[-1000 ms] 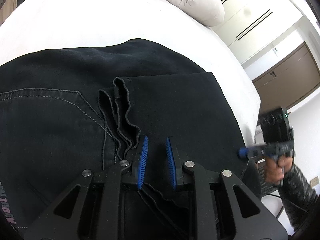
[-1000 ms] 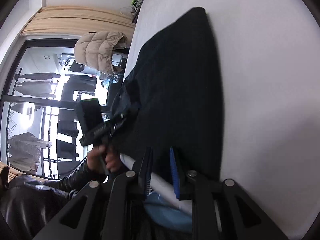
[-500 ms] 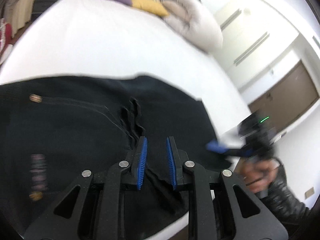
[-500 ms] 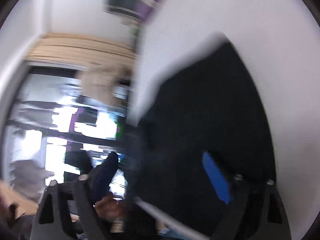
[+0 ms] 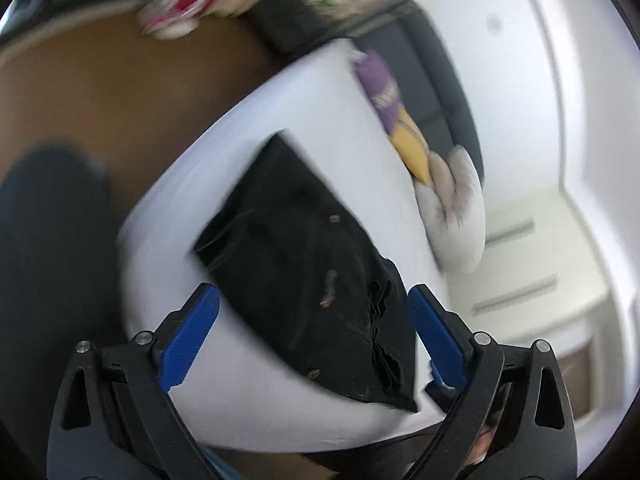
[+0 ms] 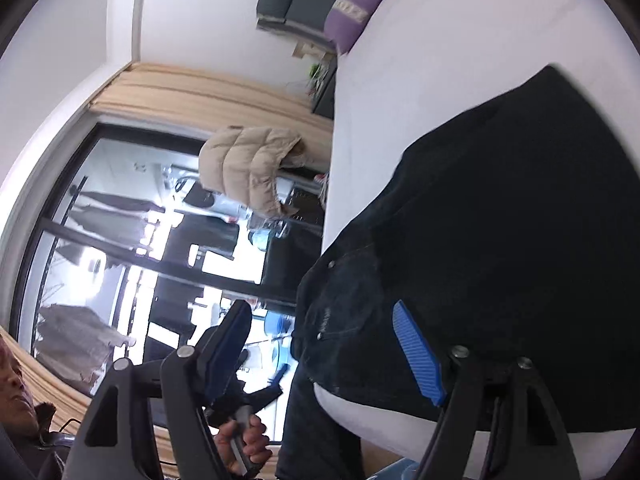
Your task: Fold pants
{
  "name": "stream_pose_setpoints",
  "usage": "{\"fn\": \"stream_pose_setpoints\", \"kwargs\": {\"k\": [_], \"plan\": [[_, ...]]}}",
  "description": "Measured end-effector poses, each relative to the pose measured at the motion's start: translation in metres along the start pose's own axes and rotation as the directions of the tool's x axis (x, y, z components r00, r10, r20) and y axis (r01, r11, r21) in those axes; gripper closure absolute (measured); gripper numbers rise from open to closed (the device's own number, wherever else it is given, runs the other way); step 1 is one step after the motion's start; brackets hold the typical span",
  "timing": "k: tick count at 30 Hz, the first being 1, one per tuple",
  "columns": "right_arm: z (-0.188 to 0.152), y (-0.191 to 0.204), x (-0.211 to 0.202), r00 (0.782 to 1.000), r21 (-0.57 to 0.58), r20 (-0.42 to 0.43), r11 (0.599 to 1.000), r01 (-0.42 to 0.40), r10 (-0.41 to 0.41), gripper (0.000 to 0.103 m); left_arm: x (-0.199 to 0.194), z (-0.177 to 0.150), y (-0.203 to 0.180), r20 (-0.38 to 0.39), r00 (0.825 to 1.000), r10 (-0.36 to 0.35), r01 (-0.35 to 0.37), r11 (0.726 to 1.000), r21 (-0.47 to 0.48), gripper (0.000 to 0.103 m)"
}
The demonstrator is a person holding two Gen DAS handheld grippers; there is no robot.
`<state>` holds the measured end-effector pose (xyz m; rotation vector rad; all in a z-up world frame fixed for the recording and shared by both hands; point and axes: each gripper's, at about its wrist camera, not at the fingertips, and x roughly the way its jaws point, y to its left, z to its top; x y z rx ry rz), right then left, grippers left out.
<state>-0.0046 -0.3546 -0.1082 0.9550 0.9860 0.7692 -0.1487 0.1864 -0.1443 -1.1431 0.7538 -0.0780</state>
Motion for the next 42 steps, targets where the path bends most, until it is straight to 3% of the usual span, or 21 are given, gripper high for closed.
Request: {"fn": "stream_pose_setpoints", "kwargs": {"k": [2,4,10,14,17,19,21,24,28,32,34,35,36,37,38,42], "plan": [[-0.002,0.004,0.014,1.0,-0.001,-0.025,1.0,-0.007,0.007,0.026,0.002,-0.001,0.016,-0.008,1.0,-0.029,0.029,0.997,-0.075,0.007],[-0.006,0.008,0.027,0.999,-0.005,-0.044,1.0,-0.015,0.015,0.026,0.007,-0.001,0.021,-0.011,1.0,-0.024,0.023,0.996,-0.086,0.007],[-0.02,0.001,0.023,0.997,0.002,-0.073,0.999,-0.036,0.036,0.026,0.034,-0.006,0.043,-0.063,0.994,-0.086,0.073,0.978,-0.194,0.009],[-0.016,0.001,0.021,0.996,0.006,-0.07,0.999,-0.054,0.054,0.026,0.047,-0.006,0.063,-0.026,0.992,-0.121,0.109,0.957,-0.269,0.009],[-0.015,0.001,0.022,0.995,0.011,-0.069,0.998,-0.064,0.065,0.026,0.052,0.003,0.063,-0.022,0.992,-0.122,0.111,0.953,-0.282,0.025],[-0.012,0.002,0.026,0.995,0.012,-0.074,0.998,-0.062,0.063,0.026,0.06,0.01,0.059,-0.028,0.992,-0.121,0.106,0.944,-0.313,0.05],[-0.008,0.002,0.031,0.995,0.005,-0.092,0.999,-0.045,0.045,0.028,0.065,0.013,0.056,-0.048,0.993,-0.109,0.088,0.945,-0.314,0.066],[-0.001,0.004,0.045,0.991,-0.01,-0.134,1.0,0.02,-0.021,0.035,0.07,0.018,0.04,-0.069,0.994,-0.088,0.069,0.966,-0.249,0.071],[0.01,-0.001,0.058,0.984,0.001,-0.16,0.997,0.076,-0.075,0.035,0.066,0.027,0.016,-0.063,0.995,-0.079,0.069,0.987,-0.145,0.079],[0.021,-0.01,0.08,0.966,-0.009,-0.209,0.989,0.151,-0.149,0.038,0.065,0.036,-0.017,-0.067,0.995,-0.069,0.067,0.997,-0.028,0.08],[0.021,-0.018,0.092,0.946,-0.011,-0.245,0.976,0.217,-0.213,0.054,0.065,0.037,-0.035,-0.071,0.996,-0.058,0.061,0.997,0.041,0.08],[0.02,-0.025,0.098,0.932,-0.006,-0.266,0.968,0.252,-0.244,0.057,0.066,0.037,-0.044,-0.072,0.996,-0.051,0.057,0.995,0.08,0.08],[0.018,-0.036,0.104,0.919,0.01,-0.29,0.959,0.282,-0.267,0.069,0.068,0.038,-0.052,-0.074,0.996,-0.047,0.055,0.993,0.104,0.08],[0.016,-0.043,0.104,0.915,0.018,-0.287,0.953,0.301,-0.284,0.093,0.07,0.038,-0.06,-0.078,0.996,-0.043,0.053,0.99,0.131,0.08],[0.016,-0.049,0.103,0.912,0.026,-0.283,0.948,0.318,-0.298,0.103,0.071,0.038,-0.068,-0.081,0.996,-0.041,0.053,0.987,0.154,0.08],[0.011,-0.07,0.093,0.932,0.09,-0.258,0.954,0.286,-0.255,0.103,0.079,0.03,-0.107,-0.089,0.996,-0.019,0.044,0.957,0.288,0.08]]}}
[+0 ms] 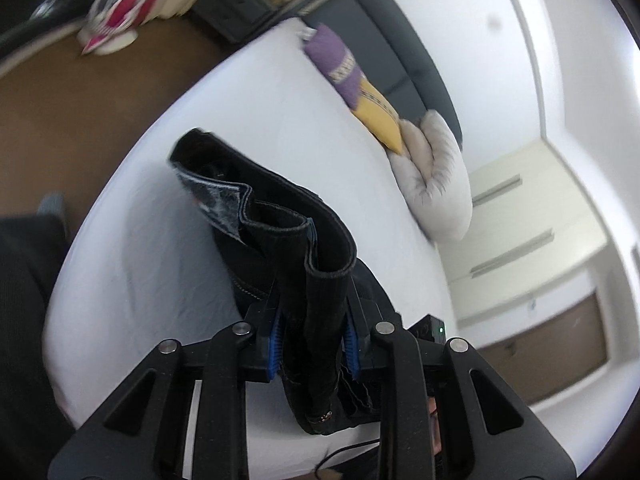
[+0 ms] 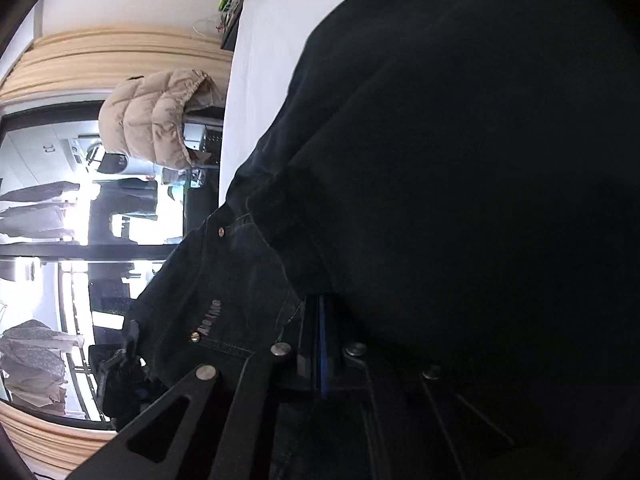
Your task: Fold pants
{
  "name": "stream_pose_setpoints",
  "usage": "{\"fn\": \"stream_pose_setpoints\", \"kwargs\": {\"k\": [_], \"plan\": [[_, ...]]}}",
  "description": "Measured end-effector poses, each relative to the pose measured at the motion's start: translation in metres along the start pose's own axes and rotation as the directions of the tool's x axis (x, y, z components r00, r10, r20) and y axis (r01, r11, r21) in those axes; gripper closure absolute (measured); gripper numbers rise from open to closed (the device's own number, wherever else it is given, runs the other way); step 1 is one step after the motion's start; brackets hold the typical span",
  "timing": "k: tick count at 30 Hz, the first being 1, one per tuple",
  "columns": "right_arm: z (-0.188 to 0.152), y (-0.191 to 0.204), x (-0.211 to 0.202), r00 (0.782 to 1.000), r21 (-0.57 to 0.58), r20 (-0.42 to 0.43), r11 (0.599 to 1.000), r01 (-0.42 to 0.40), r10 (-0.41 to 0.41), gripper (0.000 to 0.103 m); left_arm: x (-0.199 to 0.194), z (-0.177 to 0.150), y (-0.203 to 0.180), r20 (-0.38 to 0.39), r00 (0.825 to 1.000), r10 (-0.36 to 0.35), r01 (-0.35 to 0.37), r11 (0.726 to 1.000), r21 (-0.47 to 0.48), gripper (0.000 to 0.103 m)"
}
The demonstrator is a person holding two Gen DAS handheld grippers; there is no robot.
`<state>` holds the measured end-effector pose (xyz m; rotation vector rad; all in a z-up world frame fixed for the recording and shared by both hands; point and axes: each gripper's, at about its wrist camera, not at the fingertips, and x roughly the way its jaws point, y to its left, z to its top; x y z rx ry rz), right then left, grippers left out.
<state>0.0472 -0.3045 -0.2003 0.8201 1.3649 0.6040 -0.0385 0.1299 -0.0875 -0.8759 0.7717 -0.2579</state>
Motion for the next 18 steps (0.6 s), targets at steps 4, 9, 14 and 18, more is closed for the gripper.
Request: {"fn": "stream_pose_setpoints", "kwargs": {"k": [4,9,14,18], "plan": [[-0.004,0.002,0.0,1.0,-0.039,0.024,0.999,0.018,-0.017,0.103,0.02,-0.001,-0.055,-0.023,1.0,0.008,-0.004,0.985,0.172,0.08],[-0.012,0.017,-0.036,0.998,-0.083,0.057,0.996,-0.021,0.026,0.051,0.055,-0.024,-0.118,-0.098,0.995,0.03,0.009,0.927,0.375,0.08],[-0.018,0.031,-0.118,0.971,-0.129,0.124,0.973,-0.19,0.206,0.01,0.101,-0.065,-0.17,-0.189,0.98,0.059,0.052,0.842,0.536,0.08],[-0.019,0.045,-0.137,0.974,-0.193,0.095,0.964,-0.184,0.205,0.01,0.136,-0.101,-0.202,-0.235,0.968,0.092,0.082,0.765,0.639,0.082]]}}
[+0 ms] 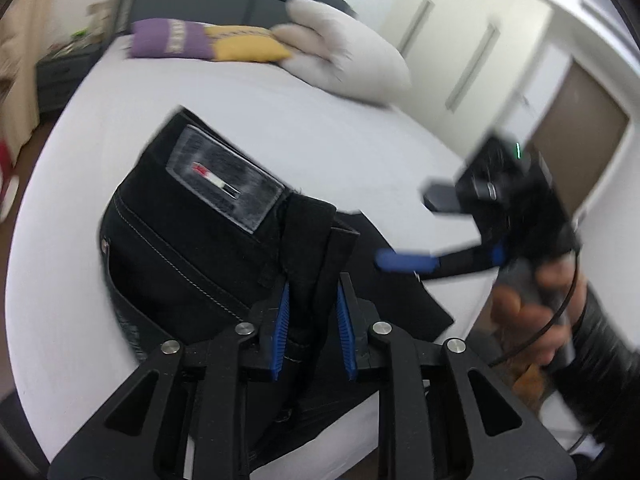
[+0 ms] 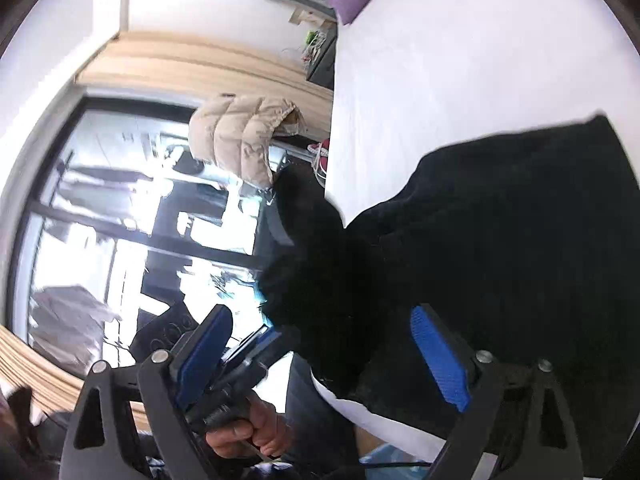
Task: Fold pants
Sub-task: 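Lay the folded jeans down with the left tool and open it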
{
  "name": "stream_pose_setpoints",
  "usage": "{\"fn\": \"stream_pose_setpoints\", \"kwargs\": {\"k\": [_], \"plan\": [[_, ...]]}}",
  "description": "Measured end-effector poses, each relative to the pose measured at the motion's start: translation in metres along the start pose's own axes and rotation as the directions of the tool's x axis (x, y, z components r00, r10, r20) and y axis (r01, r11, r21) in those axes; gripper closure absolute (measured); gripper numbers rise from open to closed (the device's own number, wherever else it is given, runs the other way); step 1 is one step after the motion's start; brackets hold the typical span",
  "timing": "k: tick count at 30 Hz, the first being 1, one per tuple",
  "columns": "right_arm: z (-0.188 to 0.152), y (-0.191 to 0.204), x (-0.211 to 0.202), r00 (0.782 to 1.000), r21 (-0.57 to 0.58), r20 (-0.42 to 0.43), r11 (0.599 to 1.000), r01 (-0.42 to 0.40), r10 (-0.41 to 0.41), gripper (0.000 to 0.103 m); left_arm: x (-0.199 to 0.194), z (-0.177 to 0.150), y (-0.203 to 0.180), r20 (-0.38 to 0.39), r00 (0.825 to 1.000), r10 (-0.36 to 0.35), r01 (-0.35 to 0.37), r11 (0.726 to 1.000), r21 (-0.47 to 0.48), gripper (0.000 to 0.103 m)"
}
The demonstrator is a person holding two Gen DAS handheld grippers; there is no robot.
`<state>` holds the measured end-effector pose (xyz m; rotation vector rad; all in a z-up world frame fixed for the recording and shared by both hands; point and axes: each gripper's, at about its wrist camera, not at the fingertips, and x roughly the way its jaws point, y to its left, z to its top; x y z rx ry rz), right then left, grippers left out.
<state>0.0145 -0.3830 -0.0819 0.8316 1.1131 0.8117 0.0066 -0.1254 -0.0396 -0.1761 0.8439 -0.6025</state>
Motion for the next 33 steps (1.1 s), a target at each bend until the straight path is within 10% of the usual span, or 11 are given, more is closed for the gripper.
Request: {"fn": "stream_pose_setpoints", "kwargs": {"k": [12,21,23,25,33], "plan": [[0.018,-0.052,0.041,0.962,0.105,-0.127,0.961,0.257,-0.243,0.017,0.052,-0.017,-0.064,-0.038,0.998,0.041,-0.035,0.985,0.168,0.094],[0.039,-0.057,0.077,0.959,0.078,-0.226,0.979,0.19,-0.169,0.018,0.056,-0.045,-0.065,-0.067,0.994,0.088,-0.072,0.973,0.22,0.094],[0.044,-0.053,0.09,0.952,0.044,-0.254,0.981,0.188,-0.171,0.031,0.057,-0.052,-0.067,-0.064,0.992,0.107,-0.089,0.968,0.234,0.094],[0.046,-0.053,0.101,0.938,0.03,-0.287,0.977,0.209,-0.192,0.069,0.053,-0.056,-0.057,-0.055,0.989,0.139,-0.123,0.964,0.237,0.093],[0.038,-0.043,0.06,0.978,0.068,-0.139,0.984,0.163,-0.153,0.089,0.054,-0.071,-0.073,-0.083,0.98,0.18,-0.153,0.953,0.262,0.091]]}}
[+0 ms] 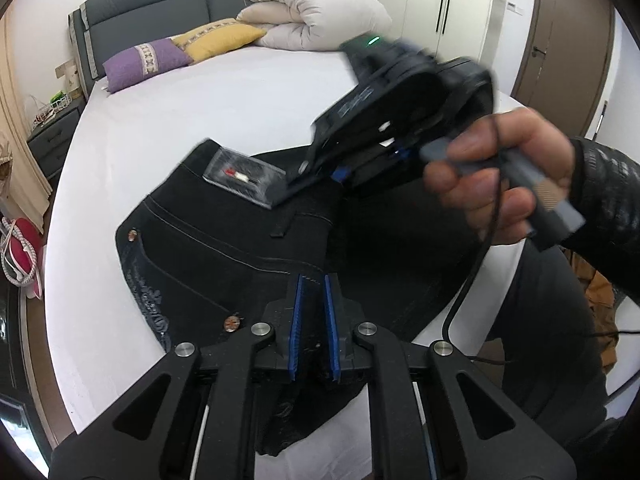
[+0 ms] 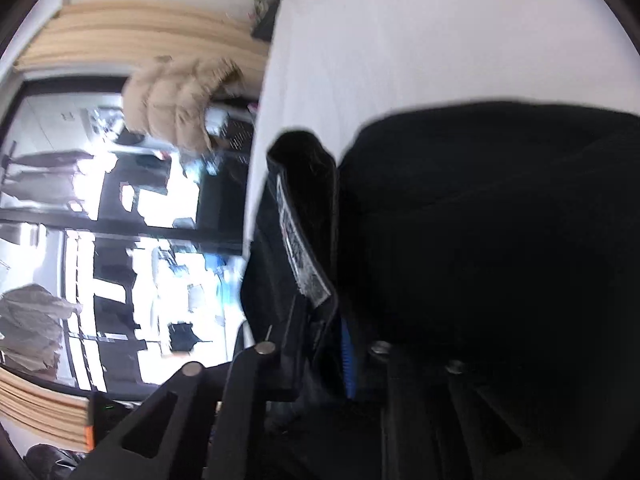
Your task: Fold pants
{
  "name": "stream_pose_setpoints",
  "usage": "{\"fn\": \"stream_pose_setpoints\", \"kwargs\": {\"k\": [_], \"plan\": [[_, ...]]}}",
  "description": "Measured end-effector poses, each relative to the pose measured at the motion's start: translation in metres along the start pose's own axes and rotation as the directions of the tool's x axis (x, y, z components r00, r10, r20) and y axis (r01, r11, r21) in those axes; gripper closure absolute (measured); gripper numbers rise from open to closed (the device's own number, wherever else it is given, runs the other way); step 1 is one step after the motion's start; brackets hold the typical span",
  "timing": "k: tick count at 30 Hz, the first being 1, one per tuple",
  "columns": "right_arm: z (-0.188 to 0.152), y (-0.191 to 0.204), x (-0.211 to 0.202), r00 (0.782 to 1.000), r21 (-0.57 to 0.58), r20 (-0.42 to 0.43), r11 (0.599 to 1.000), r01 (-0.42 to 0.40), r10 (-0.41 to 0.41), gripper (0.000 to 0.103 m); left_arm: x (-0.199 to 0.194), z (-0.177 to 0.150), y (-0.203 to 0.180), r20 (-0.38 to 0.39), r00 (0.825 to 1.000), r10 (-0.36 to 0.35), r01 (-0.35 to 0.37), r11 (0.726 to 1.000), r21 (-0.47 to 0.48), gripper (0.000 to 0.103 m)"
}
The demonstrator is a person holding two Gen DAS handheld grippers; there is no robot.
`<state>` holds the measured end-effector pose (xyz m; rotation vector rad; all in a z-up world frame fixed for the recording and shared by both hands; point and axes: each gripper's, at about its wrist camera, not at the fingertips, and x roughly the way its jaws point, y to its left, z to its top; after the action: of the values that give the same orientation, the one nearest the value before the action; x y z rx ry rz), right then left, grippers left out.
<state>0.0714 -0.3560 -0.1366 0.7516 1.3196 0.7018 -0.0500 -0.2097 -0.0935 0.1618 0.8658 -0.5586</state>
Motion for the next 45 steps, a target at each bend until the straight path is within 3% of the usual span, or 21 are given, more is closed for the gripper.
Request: {"fn": "stream_pose_setpoints", "kwargs": {"k": [3,5,7,11,12,14,16,17,18,21,25,29,34,39,45], "plan": [[-0.017,-0.003,-0.032,0.995,0.009,0.094,1.0,-0.021,0.02,0.091,-0.007,0.004,0.001,0.025,0.999,-0.028,0.029,0.999,-0.014,0.086],[-0.025,-0.011,-0.038,0.992,0.029,0.123,0.999,-0.025,0.021,0.091,-0.013,0.01,0.001,0.045,0.998,-0.042,0.044,0.998,-0.037,0.074],[-0.027,-0.02,-0.035,0.994,0.047,0.114,0.999,-0.003,-0.002,0.091,-0.017,0.01,0.006,0.062,0.996,-0.06,0.065,0.994,-0.083,0.034],[-0.018,-0.023,-0.01,0.997,0.019,0.05,0.998,0.061,-0.061,0.08,-0.027,0.01,0.01,0.064,0.997,-0.039,0.045,0.994,-0.099,0.033],[-0.013,-0.026,-0.005,0.995,0.029,0.037,0.996,0.087,-0.088,0.065,-0.028,0.009,0.012,0.063,0.998,-0.03,0.036,0.994,-0.104,0.033],[-0.001,-0.029,-0.001,0.996,0.054,0.041,0.995,0.078,-0.08,0.055,-0.029,0.009,0.013,0.06,0.998,-0.017,0.023,0.995,-0.1,0.033],[0.009,-0.024,0.006,0.998,0.058,0.027,0.997,0.049,-0.05,0.034,-0.031,0.009,0.013,0.06,0.998,-0.022,0.027,0.995,-0.097,0.033],[0.014,-0.021,0.014,1.0,0.049,-0.002,0.998,0.025,-0.025,0.03,-0.03,0.007,0.013,0.054,0.998,-0.027,0.032,0.995,-0.093,0.033],[0.017,-0.012,0.024,0.999,0.032,-0.031,0.999,0.024,-0.023,0.03,-0.028,0.006,0.011,0.045,0.999,-0.029,0.033,0.996,-0.084,0.033],[0.023,0.003,0.046,0.992,-0.032,-0.09,0.996,0.086,-0.088,0.069,-0.022,0.01,0.009,0.023,0.999,-0.025,0.027,0.997,-0.07,0.033],[0.012,0.004,0.034,0.997,-0.049,-0.04,0.997,0.064,-0.066,0.087,-0.018,0.01,0.019,0.015,1.0,-0.02,0.021,0.995,-0.1,0.033],[-0.007,0.008,0.0,0.996,-0.043,0.083,0.998,0.046,-0.042,0.089,-0.023,0.015,0.025,0.044,0.999,-0.032,0.037,0.991,-0.127,0.033],[-0.036,-0.004,-0.045,0.963,0.01,0.253,0.996,0.09,-0.089,0.089,-0.019,0.021,0.021,0.031,0.997,-0.074,0.077,0.988,-0.133,0.032],[-0.05,-0.032,-0.075,0.947,0.075,0.277,0.986,0.149,-0.164,0.09,-0.019,0.031,0.017,0.037,0.994,-0.099,0.103,0.988,-0.115,0.032],[-0.042,-0.028,-0.087,0.941,0.063,0.268,0.978,0.197,-0.207,0.09,-0.017,0.043,0.021,0.039,0.993,-0.109,0.113,0.986,-0.126,0.032]]}}
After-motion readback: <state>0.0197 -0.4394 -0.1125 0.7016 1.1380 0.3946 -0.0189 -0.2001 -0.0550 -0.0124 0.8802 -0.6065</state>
